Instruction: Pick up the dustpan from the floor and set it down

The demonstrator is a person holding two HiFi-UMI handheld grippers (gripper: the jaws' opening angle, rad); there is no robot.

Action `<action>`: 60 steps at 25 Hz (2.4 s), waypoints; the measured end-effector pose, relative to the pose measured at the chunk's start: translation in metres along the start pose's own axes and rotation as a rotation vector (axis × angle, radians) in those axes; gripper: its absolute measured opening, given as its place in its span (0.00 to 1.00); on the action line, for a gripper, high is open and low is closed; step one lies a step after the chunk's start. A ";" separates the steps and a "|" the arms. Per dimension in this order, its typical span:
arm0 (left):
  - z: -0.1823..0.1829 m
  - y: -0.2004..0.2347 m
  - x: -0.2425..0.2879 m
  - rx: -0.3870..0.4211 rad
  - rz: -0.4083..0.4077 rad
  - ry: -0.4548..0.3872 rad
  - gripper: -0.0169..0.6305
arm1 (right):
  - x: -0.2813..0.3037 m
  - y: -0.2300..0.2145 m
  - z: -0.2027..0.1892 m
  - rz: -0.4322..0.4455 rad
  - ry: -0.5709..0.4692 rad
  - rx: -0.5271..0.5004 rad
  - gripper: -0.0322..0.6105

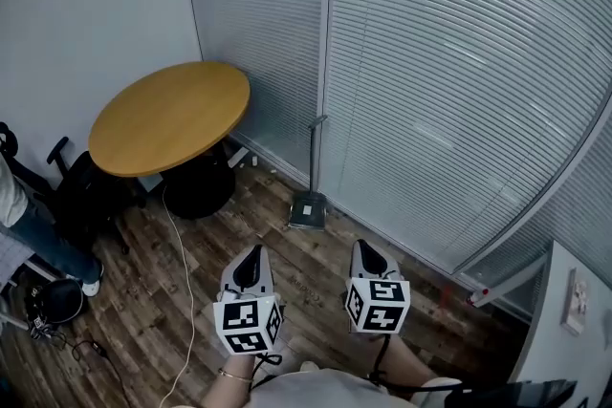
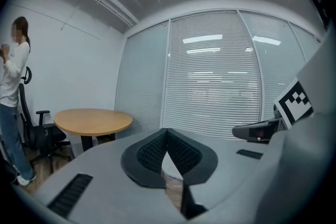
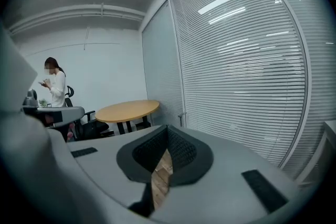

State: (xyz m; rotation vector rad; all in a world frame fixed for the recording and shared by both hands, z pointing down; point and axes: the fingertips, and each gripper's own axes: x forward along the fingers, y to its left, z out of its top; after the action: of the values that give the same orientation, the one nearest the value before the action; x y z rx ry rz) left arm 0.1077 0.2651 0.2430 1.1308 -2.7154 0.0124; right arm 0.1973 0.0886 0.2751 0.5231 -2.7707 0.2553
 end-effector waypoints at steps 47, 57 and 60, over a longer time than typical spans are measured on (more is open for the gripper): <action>0.013 0.118 0.396 0.009 -0.045 0.094 0.05 | 0.374 -0.049 0.061 -0.066 0.122 0.040 0.10; -0.055 0.127 0.427 -0.010 0.005 0.154 0.05 | 0.413 -0.061 0.002 -0.042 0.180 -0.012 0.10; -0.082 0.133 0.429 0.015 -0.003 0.164 0.05 | 0.426 -0.058 -0.023 -0.040 0.188 -0.029 0.10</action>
State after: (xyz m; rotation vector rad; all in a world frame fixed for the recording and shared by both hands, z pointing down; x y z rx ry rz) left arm -0.2657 0.0652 0.4121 1.0870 -2.5733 0.1196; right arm -0.1517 -0.0976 0.4441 0.5186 -2.5758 0.2418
